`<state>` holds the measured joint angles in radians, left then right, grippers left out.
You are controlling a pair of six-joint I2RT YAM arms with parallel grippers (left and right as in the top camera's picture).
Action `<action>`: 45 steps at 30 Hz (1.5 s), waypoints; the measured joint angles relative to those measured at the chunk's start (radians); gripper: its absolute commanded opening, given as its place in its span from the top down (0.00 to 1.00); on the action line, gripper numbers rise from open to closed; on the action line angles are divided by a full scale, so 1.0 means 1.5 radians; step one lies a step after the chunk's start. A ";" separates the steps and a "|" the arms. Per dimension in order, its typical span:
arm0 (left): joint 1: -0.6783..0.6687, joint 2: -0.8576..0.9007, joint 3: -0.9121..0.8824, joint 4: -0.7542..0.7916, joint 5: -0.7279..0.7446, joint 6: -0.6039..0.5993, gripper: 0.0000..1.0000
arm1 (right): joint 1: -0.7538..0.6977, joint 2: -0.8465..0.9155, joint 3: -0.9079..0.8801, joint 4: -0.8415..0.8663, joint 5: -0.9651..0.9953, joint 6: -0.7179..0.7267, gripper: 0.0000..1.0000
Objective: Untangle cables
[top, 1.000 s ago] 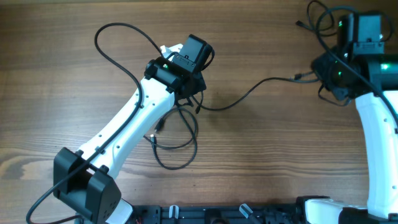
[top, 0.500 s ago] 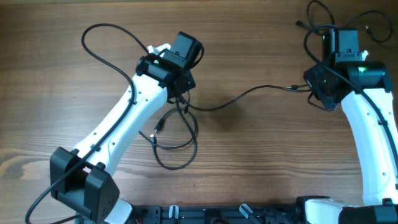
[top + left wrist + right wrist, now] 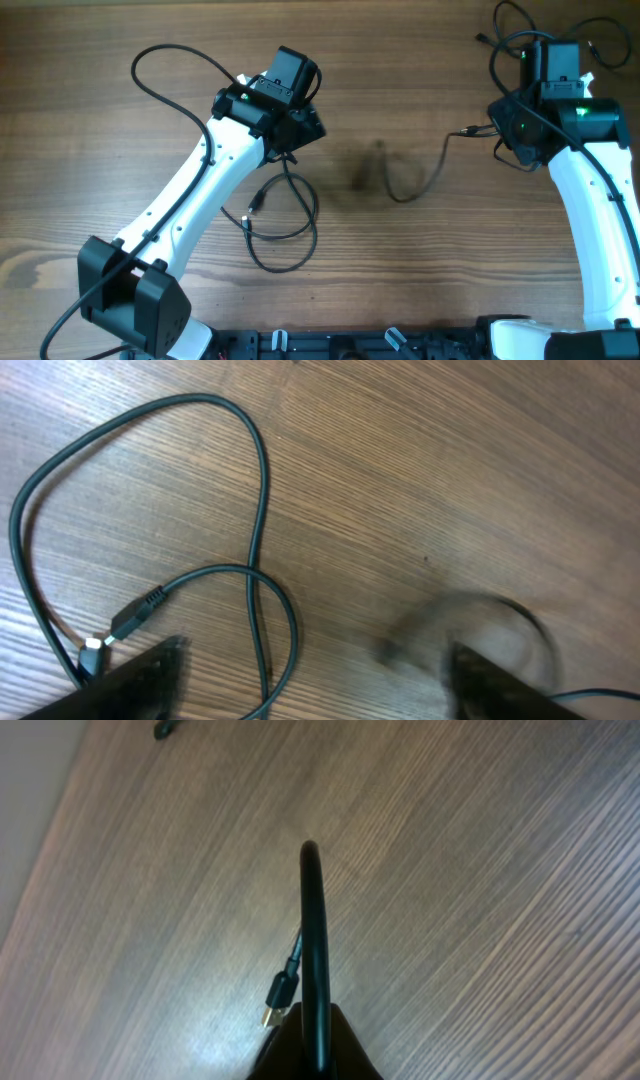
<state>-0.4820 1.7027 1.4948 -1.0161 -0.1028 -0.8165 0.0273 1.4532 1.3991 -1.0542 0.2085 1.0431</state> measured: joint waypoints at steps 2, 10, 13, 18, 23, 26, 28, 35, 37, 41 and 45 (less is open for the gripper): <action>0.000 0.000 0.000 0.000 0.009 0.001 0.00 | 0.000 0.000 0.000 0.004 0.014 0.000 0.96; 0.000 0.000 0.000 0.000 0.013 0.000 0.00 | 0.000 0.000 0.000 0.006 0.021 0.000 0.96; 0.000 0.000 0.000 0.000 0.013 0.000 0.00 | 0.000 0.000 0.000 0.010 0.010 0.000 0.96; 0.000 0.000 0.000 0.000 0.013 0.000 0.00 | 0.000 0.000 0.000 0.010 -0.001 0.003 0.96; 0.000 0.000 0.000 0.000 0.013 0.000 0.00 | 0.000 0.000 0.000 0.010 -0.031 0.018 0.96; 0.000 0.000 0.000 0.000 0.015 0.000 0.00 | 0.000 0.000 0.000 0.006 -0.048 0.020 0.96; 0.000 0.000 0.000 0.000 0.015 0.000 0.00 | 0.000 0.000 0.000 0.004 -0.055 0.020 0.96; 0.000 0.000 0.000 0.000 0.015 0.000 0.00 | 0.000 0.000 0.000 0.004 -0.060 0.020 0.96; 0.000 0.000 0.000 0.000 0.015 0.000 0.00 | 0.000 0.000 0.000 0.008 -0.063 0.020 0.96; 0.000 0.000 0.000 0.000 0.015 0.000 0.00 | 0.000 0.000 0.000 0.020 -0.074 0.020 0.96; 0.000 0.000 0.000 0.000 0.015 0.000 0.00 | 0.000 0.000 0.000 0.026 -0.082 0.020 0.96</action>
<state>-0.4820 1.7027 1.4948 -1.0161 -0.0799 -0.8169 0.0273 1.4532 1.3991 -1.0149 0.0856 1.0729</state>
